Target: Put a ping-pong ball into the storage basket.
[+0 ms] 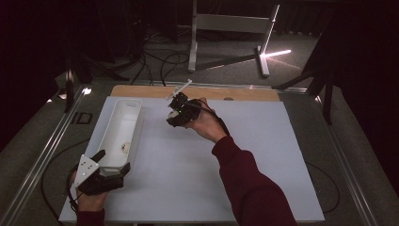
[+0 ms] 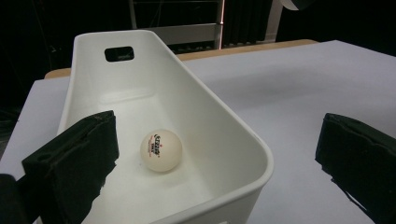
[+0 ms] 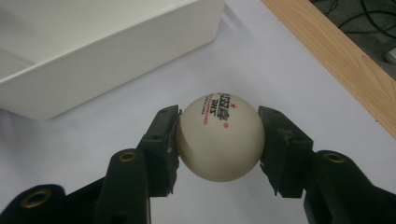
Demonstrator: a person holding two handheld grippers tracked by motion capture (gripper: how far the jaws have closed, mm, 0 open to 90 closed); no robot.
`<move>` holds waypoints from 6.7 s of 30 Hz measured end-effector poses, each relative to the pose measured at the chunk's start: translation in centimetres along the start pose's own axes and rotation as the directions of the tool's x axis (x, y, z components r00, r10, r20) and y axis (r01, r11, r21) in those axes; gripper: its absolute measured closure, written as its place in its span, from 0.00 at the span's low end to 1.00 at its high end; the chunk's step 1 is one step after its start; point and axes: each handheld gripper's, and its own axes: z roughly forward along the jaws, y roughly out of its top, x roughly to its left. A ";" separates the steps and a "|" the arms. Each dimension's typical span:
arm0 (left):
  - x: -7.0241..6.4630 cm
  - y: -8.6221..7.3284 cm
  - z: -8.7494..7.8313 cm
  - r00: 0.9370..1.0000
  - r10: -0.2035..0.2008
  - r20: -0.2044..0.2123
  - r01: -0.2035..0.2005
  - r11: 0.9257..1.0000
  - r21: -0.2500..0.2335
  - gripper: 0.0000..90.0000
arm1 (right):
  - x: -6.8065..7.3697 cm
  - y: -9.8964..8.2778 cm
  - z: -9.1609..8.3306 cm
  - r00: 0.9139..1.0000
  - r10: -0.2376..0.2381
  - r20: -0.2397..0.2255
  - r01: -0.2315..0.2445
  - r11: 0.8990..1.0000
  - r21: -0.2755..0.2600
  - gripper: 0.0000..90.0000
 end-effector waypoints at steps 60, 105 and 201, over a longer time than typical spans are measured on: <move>-0.1 0.0 0.1 1.000 -0.003 0.004 0.003 1.000 0.004 0.00 | 2.1 2.9 -0.2 0.997 -0.015 -0.082 0.008 0.997 -0.082 0.56; -0.1 0.0 0.1 1.000 -0.001 0.004 0.001 1.000 0.004 0.00 | 4.6 4.3 0.3 0.989 -0.052 -0.140 0.035 0.993 -0.116 0.56; 0.0 0.0 0.2 1.000 -0.004 0.007 0.004 1.000 0.000 0.00 | 8.0 6.2 2.2 0.975 -0.093 -0.203 0.059 0.984 -0.167 0.56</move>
